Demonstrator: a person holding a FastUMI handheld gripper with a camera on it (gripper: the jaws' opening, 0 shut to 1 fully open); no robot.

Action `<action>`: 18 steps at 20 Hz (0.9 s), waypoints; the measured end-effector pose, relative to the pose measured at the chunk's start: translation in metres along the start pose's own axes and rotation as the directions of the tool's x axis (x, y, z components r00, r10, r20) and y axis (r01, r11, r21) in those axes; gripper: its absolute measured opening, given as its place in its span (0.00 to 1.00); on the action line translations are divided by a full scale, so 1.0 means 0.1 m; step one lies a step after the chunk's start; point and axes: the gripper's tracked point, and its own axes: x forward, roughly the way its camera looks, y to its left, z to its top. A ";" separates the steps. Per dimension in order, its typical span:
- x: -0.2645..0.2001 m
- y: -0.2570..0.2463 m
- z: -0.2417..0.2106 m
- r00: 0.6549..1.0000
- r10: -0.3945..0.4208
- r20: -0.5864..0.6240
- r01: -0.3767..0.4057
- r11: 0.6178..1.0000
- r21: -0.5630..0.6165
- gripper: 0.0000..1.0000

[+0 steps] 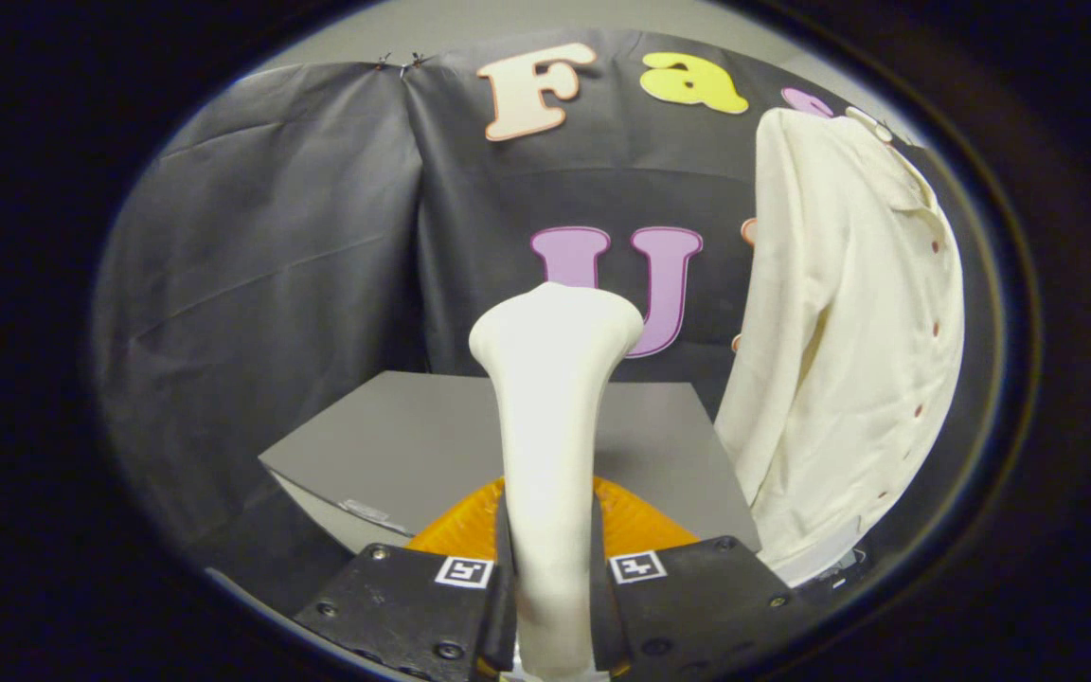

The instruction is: Iron the clothes twice with a garment steamer, once on the left side and once on the right side.

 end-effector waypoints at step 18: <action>-1.13 -1.69 0.91 0.958 -0.171 0.230 0.171 0.985 0.019 0.31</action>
